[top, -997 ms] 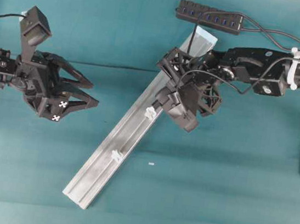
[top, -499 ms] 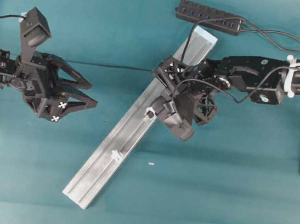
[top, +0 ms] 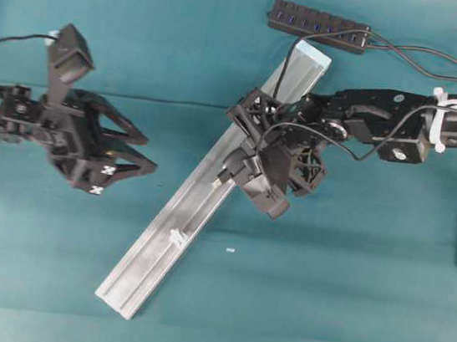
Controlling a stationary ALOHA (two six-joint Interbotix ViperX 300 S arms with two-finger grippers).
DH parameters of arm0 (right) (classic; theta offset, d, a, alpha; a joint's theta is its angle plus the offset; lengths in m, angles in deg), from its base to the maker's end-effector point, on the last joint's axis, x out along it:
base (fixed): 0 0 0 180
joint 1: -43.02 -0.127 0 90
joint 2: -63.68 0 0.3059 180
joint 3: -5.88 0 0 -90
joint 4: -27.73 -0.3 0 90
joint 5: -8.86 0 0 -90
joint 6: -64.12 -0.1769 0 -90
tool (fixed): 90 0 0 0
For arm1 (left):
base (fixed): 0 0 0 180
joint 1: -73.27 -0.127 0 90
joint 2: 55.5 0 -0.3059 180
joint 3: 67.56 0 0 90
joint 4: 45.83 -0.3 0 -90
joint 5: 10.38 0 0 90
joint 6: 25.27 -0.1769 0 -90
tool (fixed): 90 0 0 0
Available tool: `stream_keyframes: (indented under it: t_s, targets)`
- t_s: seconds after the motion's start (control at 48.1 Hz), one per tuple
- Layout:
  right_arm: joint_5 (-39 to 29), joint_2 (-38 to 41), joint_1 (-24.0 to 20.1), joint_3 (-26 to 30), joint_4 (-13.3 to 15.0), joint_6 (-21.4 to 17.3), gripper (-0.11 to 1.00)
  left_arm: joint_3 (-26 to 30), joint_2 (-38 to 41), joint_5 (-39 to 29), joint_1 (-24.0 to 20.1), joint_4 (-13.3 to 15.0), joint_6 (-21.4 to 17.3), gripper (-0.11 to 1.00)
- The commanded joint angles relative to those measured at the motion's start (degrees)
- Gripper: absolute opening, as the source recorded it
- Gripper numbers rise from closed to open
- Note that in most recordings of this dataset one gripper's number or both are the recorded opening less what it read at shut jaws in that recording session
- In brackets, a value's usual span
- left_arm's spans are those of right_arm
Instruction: Pass the USB cable through three rings with both arms.
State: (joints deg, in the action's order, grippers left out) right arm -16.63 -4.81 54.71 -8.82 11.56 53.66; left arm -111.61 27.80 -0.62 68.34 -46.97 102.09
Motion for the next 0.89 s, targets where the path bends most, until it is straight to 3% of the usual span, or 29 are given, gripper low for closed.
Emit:
stream_keyframes:
  t_s: [0.0,0.478,0.873]
  targets:
    - [0.2,0.0,-0.4,0.6,-0.3,-0.8,0.11,2.6,3.5,2.2,0.1,-0.2,-0.4,0.84]
    - [0.4,0.0,-0.4,0.6,-0.3,-0.9,0.11,14.1,23.7,8.8,-0.8,-0.1,-0.3,0.84]
    - [0.3,-0.1,-0.3,0.6,-0.3,-0.9,0.11,14.5,25.7,8.3,-0.8,-0.1,0.7,0.74]
